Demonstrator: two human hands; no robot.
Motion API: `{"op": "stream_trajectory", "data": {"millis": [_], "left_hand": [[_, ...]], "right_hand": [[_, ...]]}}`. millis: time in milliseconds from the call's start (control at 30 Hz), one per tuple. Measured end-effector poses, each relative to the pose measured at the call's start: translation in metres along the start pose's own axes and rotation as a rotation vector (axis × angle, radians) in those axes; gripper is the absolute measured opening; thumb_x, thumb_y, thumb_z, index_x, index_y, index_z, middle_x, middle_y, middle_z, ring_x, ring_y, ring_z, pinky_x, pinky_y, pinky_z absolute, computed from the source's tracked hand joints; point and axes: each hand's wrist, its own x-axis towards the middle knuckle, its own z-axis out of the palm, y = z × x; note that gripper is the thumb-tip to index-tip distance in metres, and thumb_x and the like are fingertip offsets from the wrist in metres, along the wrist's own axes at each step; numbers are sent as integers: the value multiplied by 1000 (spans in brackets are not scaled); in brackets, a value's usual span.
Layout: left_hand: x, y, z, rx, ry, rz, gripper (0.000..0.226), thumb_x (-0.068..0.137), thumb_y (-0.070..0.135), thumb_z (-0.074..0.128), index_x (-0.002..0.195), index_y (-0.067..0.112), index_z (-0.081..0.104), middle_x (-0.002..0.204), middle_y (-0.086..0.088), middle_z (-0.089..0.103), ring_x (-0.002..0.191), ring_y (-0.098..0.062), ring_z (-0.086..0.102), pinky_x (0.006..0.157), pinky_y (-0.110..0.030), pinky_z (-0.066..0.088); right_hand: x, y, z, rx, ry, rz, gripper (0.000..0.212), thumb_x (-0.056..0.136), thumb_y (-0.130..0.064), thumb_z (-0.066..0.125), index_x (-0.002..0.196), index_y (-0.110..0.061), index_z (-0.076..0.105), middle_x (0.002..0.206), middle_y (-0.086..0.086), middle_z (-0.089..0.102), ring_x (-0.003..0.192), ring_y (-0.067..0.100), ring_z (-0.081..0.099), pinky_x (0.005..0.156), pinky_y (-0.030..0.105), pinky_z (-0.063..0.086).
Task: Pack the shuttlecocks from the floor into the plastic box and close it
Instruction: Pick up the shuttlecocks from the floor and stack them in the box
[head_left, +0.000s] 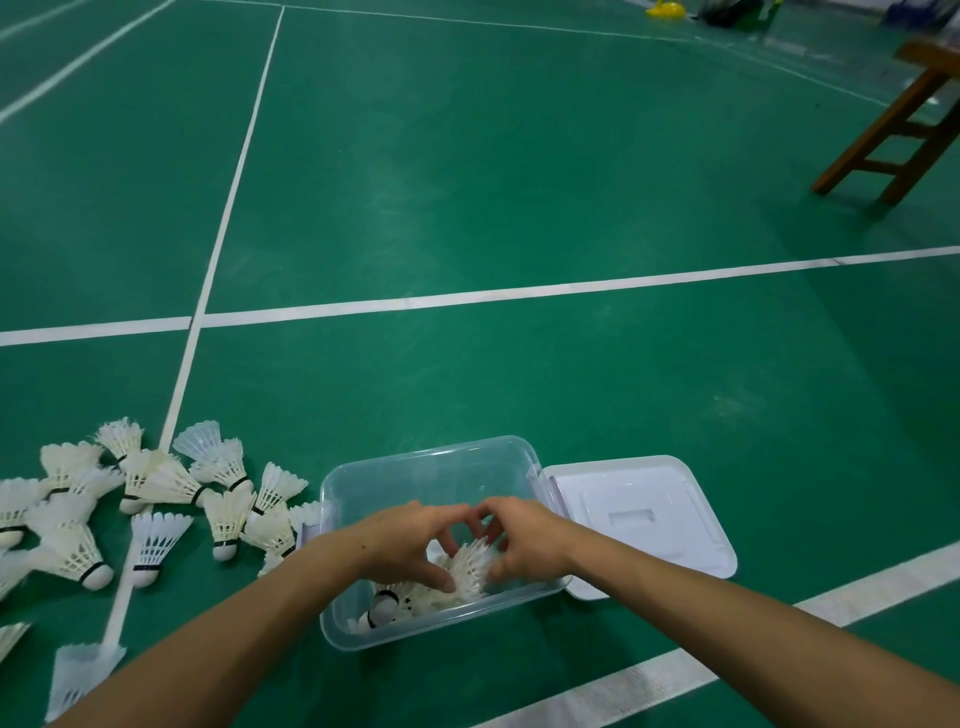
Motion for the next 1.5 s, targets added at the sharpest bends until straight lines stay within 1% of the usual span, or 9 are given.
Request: {"op": "stream_trajectory", "data": {"millis": [233,367,667,833,933,1067,1200,1333,1500], "left_hand": [[6,-11,6,-52,-30,14,46,97,42,72,137,53,52,133,18,67,117,-6,65,104,-37,50],[6,-13,6,-88,-13,53,35,103,33,65,137,42,60,130,25,63,121,8,60,107,-31,51],[10,-18,10,-94,55,89,34,103,30,64,136,39,63,136,20,66,122,7,59,108,-32,51],[3,-17,-2,-68,236,104,34,100,39,69,133,40,62,126,23,67,115,8,59,88,-10,45],[-7,-12,-23,-126,409,77,37,94,40,74,127,44,58,117,26,65,101,7,62,85,-16,50],[-16,8,-53,-302,660,123,34,98,52,61,127,36,52,108,23,62,54,-5,51,58,-21,46],[-14,31,-68,-351,814,187,29,106,52,41,126,32,49,98,16,59,81,-10,64,75,-36,51],[-10,41,-64,-283,841,195,27,106,47,43,125,29,49,104,12,56,65,-7,55,68,-29,42],[-7,41,-51,-194,827,209,32,100,55,49,124,32,49,107,14,53,66,-13,52,65,-24,43]], "right_hand": [[4,-1,-3,-74,-105,42,81,89,-11,78,158,-20,38,152,8,53,129,31,59,107,44,54],[-2,-2,-8,1,-123,45,79,96,-11,71,163,-22,30,159,11,45,127,32,62,100,45,59],[-8,-1,-10,72,-116,16,80,94,-15,77,161,-23,35,163,8,41,139,30,52,111,43,51],[-11,-4,-13,87,-119,0,82,94,-18,78,162,-21,33,162,10,43,137,29,55,112,41,50],[-17,-8,-19,151,-83,-47,83,94,-23,79,163,-20,32,163,10,42,141,27,52,115,38,47],[-22,-21,-34,522,52,-189,72,91,-27,84,153,-23,49,150,1,56,123,21,68,106,43,57],[-22,-41,-39,861,132,-307,55,90,-9,84,140,-10,60,138,7,65,113,32,74,97,46,62],[-20,-40,-33,955,176,-319,49,86,-1,85,130,-5,64,122,21,65,100,29,74,94,53,63],[-22,-25,-28,858,167,-367,51,85,-1,85,130,-15,65,97,12,63,84,26,70,92,60,62]]}}
